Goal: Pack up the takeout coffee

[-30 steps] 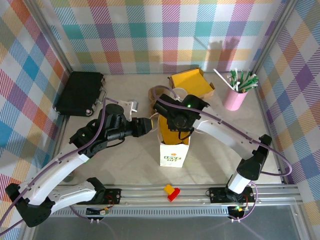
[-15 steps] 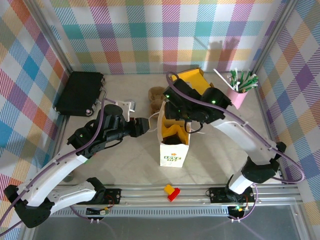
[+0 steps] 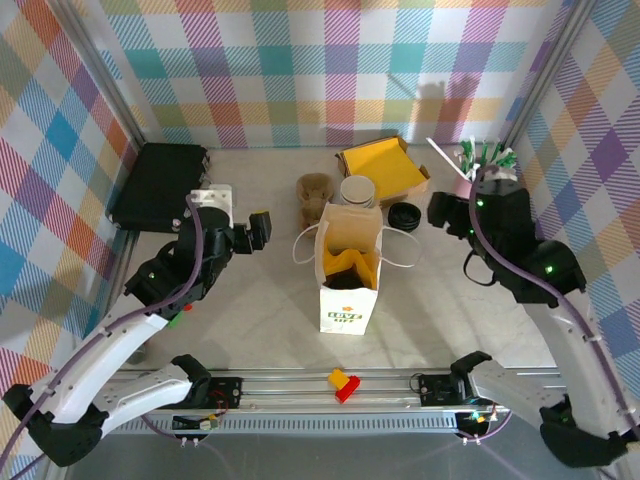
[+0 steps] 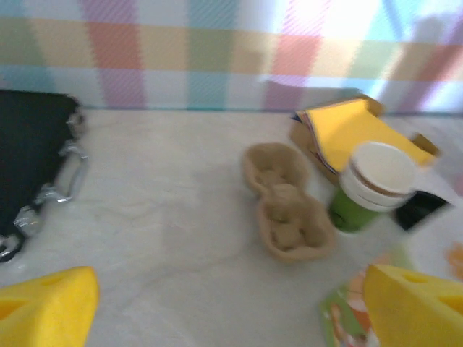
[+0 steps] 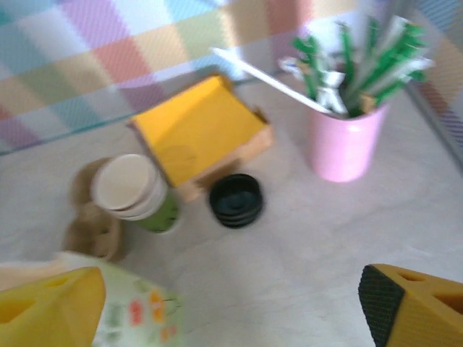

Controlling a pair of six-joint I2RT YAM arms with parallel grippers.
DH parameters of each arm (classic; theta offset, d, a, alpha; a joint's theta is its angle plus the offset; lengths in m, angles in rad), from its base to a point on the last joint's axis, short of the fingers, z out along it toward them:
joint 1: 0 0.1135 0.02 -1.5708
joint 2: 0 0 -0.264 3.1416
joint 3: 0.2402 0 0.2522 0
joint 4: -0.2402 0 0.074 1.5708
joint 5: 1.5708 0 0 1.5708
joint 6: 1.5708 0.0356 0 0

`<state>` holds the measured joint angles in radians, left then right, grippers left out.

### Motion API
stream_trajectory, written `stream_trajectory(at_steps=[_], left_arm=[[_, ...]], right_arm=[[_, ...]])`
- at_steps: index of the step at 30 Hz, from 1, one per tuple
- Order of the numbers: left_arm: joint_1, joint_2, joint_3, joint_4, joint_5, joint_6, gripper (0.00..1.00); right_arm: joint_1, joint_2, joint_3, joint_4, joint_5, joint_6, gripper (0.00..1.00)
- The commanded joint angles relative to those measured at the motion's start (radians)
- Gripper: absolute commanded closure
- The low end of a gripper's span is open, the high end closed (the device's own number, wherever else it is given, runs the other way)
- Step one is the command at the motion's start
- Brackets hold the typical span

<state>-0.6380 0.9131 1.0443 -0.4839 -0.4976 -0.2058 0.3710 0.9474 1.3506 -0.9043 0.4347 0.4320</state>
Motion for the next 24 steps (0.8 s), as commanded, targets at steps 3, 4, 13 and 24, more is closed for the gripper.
stream_trajectory(at_steps=[3, 4, 13, 24], left_arm=[[0.139, -0.027, -0.170, 0.215, -0.157, 0.129, 0.00], [0.170, -0.024, -0.204, 0.263, -0.164, 0.138, 0.00], [0.389, 0.005, -0.527, 0.579, -0.195, 0.146, 0.00], [0.484, 0.193, -0.789, 1.097, 0.021, 0.181, 0.00]], right_arm=[[-0.259, -0.043, -0.277, 0.220, -0.131, -0.054, 0.00], [-0.286, -0.064, -0.354, 0.288, -0.131, -0.071, 0.01], [-0.330, -0.035, -0.837, 0.876, -0.046, -0.246, 0.01], [-0.331, 0.192, -1.063, 1.465, -0.266, -0.422, 0.01]])
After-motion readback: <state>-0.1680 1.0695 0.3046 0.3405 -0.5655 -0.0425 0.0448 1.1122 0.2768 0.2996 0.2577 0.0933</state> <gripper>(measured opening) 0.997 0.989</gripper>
